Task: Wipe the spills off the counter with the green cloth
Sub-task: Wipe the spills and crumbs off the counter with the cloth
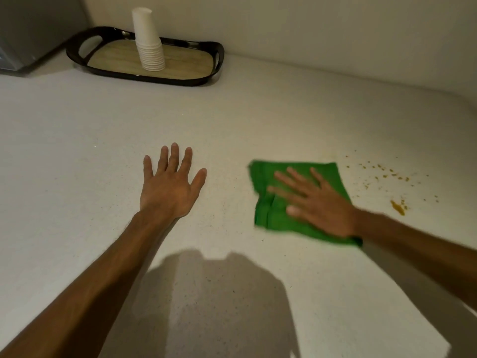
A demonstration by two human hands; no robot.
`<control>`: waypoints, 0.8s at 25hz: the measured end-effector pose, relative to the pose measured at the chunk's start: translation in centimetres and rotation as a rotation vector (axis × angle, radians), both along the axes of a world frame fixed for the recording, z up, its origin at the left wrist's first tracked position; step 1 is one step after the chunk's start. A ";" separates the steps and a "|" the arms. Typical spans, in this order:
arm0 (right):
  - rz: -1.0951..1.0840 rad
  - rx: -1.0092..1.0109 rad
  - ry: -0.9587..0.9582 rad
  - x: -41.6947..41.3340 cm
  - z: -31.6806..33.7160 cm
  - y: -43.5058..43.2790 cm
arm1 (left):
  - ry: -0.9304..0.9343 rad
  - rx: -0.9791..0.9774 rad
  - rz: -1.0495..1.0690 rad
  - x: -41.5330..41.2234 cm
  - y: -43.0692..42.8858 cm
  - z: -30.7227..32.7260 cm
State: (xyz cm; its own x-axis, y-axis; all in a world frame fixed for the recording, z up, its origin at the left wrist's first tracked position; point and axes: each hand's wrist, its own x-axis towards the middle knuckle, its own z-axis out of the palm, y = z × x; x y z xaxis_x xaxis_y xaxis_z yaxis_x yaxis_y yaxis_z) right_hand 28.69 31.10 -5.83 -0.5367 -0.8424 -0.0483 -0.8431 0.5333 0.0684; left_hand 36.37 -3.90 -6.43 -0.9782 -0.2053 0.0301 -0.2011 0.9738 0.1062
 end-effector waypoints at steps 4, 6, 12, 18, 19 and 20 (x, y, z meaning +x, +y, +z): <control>-0.736 -0.114 -0.125 -12.1 2.1 -0.1 | -0.006 0.002 0.006 0.0 0.1 0.1; -0.903 -0.138 -0.146 -13.9 2.2 -1.8 | -0.003 -0.003 0.007 0.0 0.1 0.0; -0.294 -0.039 -0.096 -2.7 0.3 -6.2 | -0.022 -0.002 -0.006 0.0 -0.1 0.2; -0.525 -0.150 -0.266 3.2 1.5 -4.2 | -0.006 0.047 -0.006 -0.7 0.4 1.2; -0.681 -0.189 -0.269 3.4 1.5 -5.8 | 0.027 0.058 -0.027 -0.9 0.9 1.3; -0.756 -0.176 -0.235 3.8 1.3 -7.3 | 0.063 0.076 -0.050 -1.3 1.6 1.3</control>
State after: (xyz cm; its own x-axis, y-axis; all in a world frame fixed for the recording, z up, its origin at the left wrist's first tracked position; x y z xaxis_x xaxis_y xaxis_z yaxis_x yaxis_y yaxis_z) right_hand 32.50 23.83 -4.54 -0.9563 -0.2613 -0.1313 -0.2319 0.9511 -0.2042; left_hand 35.08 -2.27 -5.11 -0.9840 -0.1602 0.0779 -0.1430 0.9711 0.1909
